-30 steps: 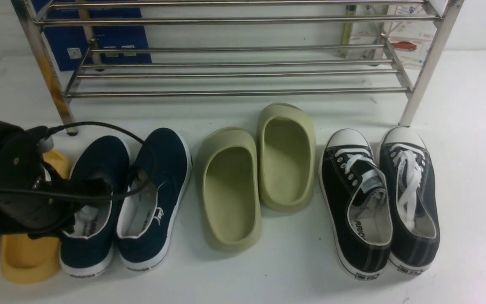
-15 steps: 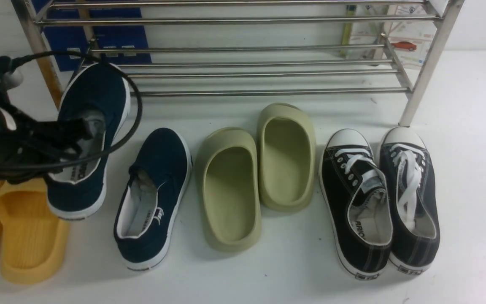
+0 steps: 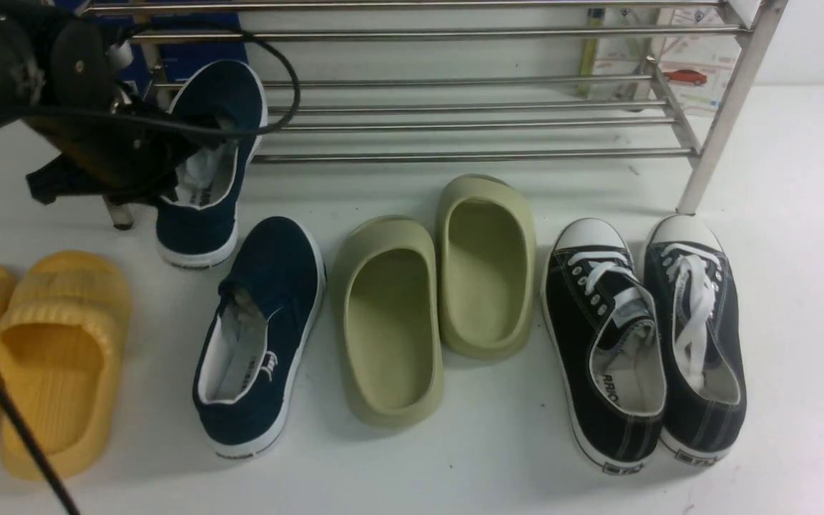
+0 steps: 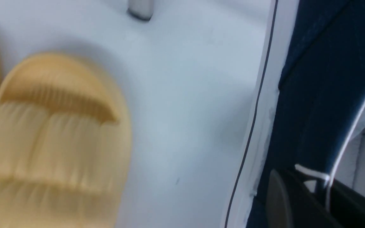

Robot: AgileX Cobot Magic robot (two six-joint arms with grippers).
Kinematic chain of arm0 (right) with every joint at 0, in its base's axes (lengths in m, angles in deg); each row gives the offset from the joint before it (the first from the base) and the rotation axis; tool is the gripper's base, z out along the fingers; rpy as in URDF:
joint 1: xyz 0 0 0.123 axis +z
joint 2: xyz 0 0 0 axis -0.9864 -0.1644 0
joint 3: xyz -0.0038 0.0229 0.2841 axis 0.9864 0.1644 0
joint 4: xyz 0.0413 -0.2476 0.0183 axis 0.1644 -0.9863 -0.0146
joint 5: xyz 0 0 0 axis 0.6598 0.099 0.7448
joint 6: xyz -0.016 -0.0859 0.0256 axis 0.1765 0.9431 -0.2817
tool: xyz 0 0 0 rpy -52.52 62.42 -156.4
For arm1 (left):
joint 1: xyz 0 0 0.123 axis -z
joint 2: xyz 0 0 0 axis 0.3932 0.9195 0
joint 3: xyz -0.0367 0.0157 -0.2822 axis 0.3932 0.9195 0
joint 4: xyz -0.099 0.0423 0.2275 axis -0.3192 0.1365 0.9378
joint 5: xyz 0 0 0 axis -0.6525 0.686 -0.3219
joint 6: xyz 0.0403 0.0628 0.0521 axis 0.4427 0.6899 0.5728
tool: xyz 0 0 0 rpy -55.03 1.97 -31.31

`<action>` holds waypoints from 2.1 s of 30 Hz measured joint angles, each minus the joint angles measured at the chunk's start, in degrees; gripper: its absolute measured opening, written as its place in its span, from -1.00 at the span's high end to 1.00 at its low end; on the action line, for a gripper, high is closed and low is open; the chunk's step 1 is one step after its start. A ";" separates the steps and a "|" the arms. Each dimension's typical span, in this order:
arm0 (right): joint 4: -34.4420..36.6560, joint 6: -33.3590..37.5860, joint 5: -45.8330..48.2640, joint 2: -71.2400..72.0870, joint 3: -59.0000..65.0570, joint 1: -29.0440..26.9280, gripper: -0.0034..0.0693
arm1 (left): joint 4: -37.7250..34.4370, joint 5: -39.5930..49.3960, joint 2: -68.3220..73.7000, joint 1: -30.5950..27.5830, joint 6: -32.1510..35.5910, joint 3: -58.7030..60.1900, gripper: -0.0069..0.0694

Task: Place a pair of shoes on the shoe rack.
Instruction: Use the left arm to put a shoe into the shoe rack

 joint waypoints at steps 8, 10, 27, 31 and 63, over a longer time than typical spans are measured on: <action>0.00 0.00 0.00 0.00 0.00 0.00 0.29 | -1.03 2.83 13.85 -1.13 1.00 -17.44 0.76; 0.00 0.00 0.00 0.00 0.00 0.00 0.29 | -2.45 3.56 16.16 -2.15 1.34 -21.17 0.76; 0.00 0.00 0.00 0.00 0.00 0.00 0.26 | -7.65 5.16 20.27 -4.50 6.18 -26.43 0.71; 0.00 0.00 0.00 0.00 0.00 0.00 0.26 | -8.12 4.85 19.52 -4.50 6.18 -26.43 0.48; 0.00 0.00 0.00 0.00 0.00 0.00 0.25 | -21.20 0.23 11.08 -4.56 23.15 -8.42 0.86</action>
